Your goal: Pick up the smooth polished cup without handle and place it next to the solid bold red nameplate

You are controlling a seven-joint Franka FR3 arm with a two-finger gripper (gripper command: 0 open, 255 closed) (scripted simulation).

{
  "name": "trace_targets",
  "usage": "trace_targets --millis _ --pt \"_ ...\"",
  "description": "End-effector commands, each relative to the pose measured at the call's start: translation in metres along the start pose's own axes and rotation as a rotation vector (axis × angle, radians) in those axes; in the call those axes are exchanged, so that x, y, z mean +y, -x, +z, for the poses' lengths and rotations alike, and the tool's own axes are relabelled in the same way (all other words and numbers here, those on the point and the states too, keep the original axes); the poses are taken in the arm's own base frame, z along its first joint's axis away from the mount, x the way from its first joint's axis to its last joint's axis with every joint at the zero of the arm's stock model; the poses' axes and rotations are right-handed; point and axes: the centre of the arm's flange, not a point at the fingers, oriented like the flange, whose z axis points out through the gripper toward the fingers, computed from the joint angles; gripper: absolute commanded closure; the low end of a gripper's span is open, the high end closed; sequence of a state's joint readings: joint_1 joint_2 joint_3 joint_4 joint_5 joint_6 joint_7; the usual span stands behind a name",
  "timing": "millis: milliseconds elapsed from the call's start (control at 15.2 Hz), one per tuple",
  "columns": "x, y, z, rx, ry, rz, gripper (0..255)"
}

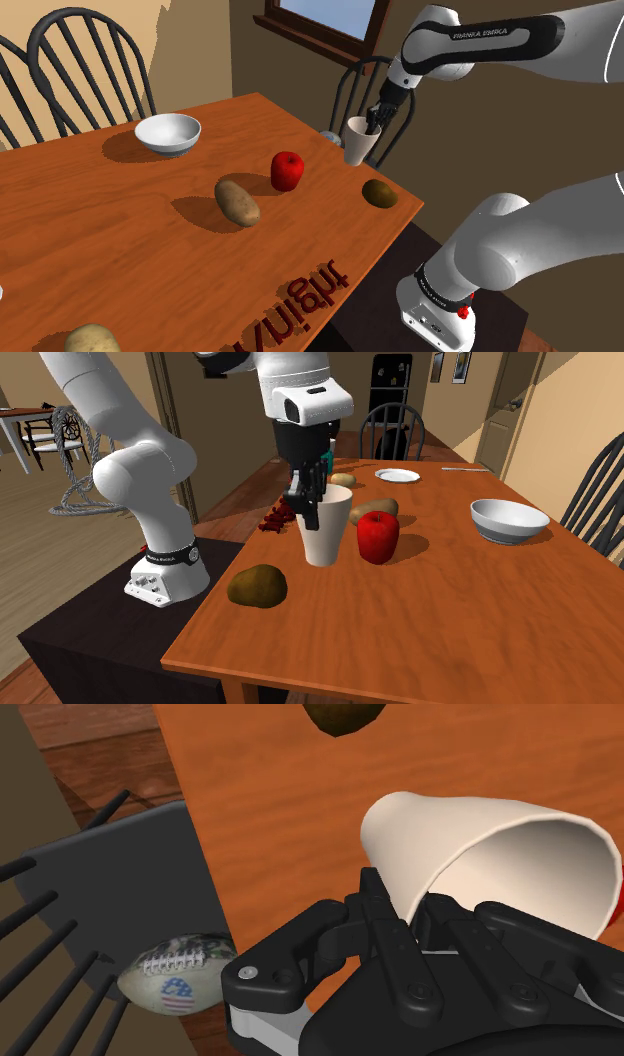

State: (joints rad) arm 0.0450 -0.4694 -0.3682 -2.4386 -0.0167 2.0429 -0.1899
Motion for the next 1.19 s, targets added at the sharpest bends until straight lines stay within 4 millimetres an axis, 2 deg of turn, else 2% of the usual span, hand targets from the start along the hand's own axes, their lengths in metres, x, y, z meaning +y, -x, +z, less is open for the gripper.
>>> trace_targets --millis 0,1056,1122 --pt "-0.001 0.001 -0.01 0.0 0.0 0.0 255" --pt "-0.013 -0.005 -0.093 0.0 0.0 0.0 255" --pt "-0.024 0.0 -0.092 0.0 0.0 0.0 255"
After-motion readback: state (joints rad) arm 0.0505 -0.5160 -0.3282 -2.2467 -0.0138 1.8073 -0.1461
